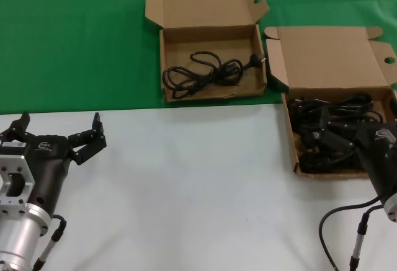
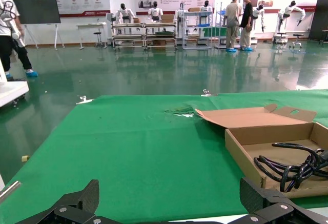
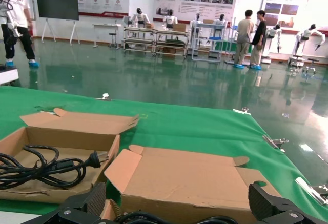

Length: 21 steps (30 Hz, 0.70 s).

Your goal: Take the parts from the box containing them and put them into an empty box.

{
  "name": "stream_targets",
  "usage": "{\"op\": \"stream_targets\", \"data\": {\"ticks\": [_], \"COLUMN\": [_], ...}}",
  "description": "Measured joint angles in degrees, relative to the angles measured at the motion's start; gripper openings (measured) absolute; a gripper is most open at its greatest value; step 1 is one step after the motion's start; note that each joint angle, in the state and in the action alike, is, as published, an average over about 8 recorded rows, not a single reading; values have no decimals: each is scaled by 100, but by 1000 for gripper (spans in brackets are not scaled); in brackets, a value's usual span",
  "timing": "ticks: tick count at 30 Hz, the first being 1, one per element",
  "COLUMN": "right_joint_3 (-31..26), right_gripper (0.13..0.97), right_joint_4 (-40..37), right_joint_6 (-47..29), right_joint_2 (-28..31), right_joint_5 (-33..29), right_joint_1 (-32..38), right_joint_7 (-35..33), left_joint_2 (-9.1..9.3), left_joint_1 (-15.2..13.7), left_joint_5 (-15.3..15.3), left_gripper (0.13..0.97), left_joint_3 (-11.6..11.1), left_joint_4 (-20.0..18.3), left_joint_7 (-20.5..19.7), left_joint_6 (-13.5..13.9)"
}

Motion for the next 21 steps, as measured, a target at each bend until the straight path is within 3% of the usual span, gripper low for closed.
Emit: {"op": "stream_targets", "data": {"ticks": [21], "right_joint_3": [0], "right_gripper": [966], "right_joint_4": [0], "right_joint_6": [0], "right_joint_2": [0], "right_joint_5": [0], "right_joint_1": [0], "right_joint_7": [0], "left_joint_2": [0], "left_joint_1": [0], "left_joint_5": [0], "left_gripper": [966], "left_joint_3": [0], "left_joint_4": [0], "left_joint_7": [0], "left_joint_6": [0]}}
